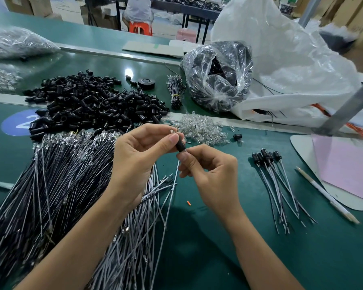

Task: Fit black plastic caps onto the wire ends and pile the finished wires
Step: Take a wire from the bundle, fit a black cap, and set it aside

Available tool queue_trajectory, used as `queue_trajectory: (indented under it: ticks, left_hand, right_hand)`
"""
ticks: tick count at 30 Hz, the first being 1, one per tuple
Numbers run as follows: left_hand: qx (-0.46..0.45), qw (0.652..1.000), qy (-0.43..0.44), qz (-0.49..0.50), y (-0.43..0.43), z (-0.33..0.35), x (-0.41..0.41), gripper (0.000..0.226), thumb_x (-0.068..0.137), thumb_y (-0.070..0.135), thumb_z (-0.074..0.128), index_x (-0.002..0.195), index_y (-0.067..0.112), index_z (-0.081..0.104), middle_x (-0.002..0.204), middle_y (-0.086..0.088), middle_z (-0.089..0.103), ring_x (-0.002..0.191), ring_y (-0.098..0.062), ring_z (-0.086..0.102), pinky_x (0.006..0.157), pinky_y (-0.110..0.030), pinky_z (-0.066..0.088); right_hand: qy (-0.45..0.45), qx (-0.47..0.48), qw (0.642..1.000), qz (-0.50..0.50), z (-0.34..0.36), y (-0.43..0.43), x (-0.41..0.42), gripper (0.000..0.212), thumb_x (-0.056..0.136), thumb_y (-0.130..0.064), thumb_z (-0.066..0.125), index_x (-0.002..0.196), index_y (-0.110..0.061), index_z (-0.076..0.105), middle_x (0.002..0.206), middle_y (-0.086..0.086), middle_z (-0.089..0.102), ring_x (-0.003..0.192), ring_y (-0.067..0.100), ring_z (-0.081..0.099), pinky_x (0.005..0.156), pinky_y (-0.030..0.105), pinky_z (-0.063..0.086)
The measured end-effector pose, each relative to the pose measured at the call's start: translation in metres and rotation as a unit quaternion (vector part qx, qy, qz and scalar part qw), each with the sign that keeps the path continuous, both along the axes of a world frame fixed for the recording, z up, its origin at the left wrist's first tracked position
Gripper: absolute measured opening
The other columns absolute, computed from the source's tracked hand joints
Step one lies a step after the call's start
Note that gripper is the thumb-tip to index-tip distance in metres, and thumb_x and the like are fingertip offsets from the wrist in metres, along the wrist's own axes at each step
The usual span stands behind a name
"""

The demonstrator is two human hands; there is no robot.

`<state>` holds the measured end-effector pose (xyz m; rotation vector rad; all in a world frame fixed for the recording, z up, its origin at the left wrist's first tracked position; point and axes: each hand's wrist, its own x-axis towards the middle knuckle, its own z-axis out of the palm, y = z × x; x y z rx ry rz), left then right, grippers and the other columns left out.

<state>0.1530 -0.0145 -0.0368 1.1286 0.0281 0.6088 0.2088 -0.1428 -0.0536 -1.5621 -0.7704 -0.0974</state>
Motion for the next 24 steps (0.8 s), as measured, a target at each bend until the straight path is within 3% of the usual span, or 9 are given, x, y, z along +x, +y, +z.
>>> queue_trajectory:
  ticks: [7, 13, 19, 24]
  left_hand:
    - [-0.001, 1.000, 0.014, 0.008, -0.0033, -0.0019, 0.0006, 0.015, 0.074, 0.013, 0.070, 0.088, 0.006, 0.070, 0.086, -0.011, 0.075, 0.079, -0.022, 0.071, 0.074, -0.027, 0.056]
    - [-0.020, 0.999, 0.030, 0.009, -0.0053, -0.0036, 0.0011, 0.022, 0.067, 0.019, 0.076, 0.084, 0.007, 0.069, 0.087, -0.014, 0.076, 0.079, -0.026, 0.074, 0.072, -0.028, 0.057]
    - [-0.004, 0.999, 0.019, -0.050, -0.0030, -0.0050, 0.0017, 0.016, 0.080, 0.019, 0.070, 0.087, 0.010, 0.059, 0.090, -0.010, 0.075, 0.080, -0.020, 0.070, 0.073, -0.024, 0.055]
    - [0.026, 0.998, 0.018, -0.059, -0.0022, -0.0048, 0.0028, 0.011, 0.087, 0.019, 0.062, 0.088, 0.011, 0.055, 0.085, -0.004, 0.072, 0.078, -0.016, 0.066, 0.074, -0.023, 0.054]
  right_hand:
    - [0.009, -0.012, 1.000, -0.007, -0.0010, 0.0022, -0.0021, 0.014, 0.086, -0.011, 0.071, 0.075, -0.020, 0.068, 0.062, -0.003, 0.069, 0.053, 0.011, 0.065, 0.058, 0.027, 0.054]
    - [-0.025, -0.027, 0.999, -0.037, -0.0038, 0.0024, -0.0030, 0.015, 0.083, -0.011, 0.073, 0.070, -0.010, 0.066, 0.062, -0.003, 0.067, 0.054, 0.020, 0.062, 0.057, 0.034, 0.051]
    - [-0.014, -0.021, 0.999, -0.023, -0.0047, 0.0039, -0.0027, 0.015, 0.083, -0.015, 0.073, 0.071, -0.009, 0.066, 0.064, -0.002, 0.068, 0.055, 0.022, 0.063, 0.057, 0.038, 0.052]
    - [0.031, -0.013, 0.999, 0.024, -0.0042, 0.0046, -0.0028, 0.013, 0.083, -0.018, 0.072, 0.073, -0.010, 0.066, 0.064, -0.002, 0.069, 0.054, 0.013, 0.065, 0.057, 0.026, 0.052]
